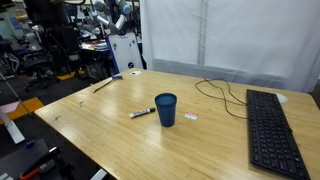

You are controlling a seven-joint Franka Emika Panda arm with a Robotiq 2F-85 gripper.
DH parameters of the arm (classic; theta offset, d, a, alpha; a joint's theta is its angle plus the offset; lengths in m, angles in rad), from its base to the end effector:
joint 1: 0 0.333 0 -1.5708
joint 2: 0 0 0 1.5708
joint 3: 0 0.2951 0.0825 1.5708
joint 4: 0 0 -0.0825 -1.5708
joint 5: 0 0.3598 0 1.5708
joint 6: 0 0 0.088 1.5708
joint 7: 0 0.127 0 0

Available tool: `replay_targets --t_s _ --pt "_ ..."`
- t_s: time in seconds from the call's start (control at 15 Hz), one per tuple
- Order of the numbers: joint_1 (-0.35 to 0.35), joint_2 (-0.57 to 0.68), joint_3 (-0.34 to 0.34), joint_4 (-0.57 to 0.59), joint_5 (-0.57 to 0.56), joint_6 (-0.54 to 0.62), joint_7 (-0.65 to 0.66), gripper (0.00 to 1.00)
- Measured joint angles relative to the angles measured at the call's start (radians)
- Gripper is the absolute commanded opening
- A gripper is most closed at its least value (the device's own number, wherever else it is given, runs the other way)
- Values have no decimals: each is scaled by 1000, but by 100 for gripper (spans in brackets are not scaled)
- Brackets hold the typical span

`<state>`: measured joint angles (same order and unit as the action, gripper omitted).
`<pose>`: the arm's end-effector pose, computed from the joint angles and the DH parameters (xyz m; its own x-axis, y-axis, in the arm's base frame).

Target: Put the black marker inside the dark blue cup

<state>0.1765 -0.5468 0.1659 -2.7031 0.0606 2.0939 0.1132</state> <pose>0.3233 0.1136 0.3632 0.9839 0.1679 -0.0619 0.1707 -0.9844 0.0429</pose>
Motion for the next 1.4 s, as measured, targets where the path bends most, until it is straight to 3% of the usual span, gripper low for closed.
replay_targets --t_s 0.73,1.07,1.4 --pt "0 60 2 17 44 57 61 100" --pt "18 196 51 17 127 241 169 100" --pt "18 320 56 30 180 422 262 100"
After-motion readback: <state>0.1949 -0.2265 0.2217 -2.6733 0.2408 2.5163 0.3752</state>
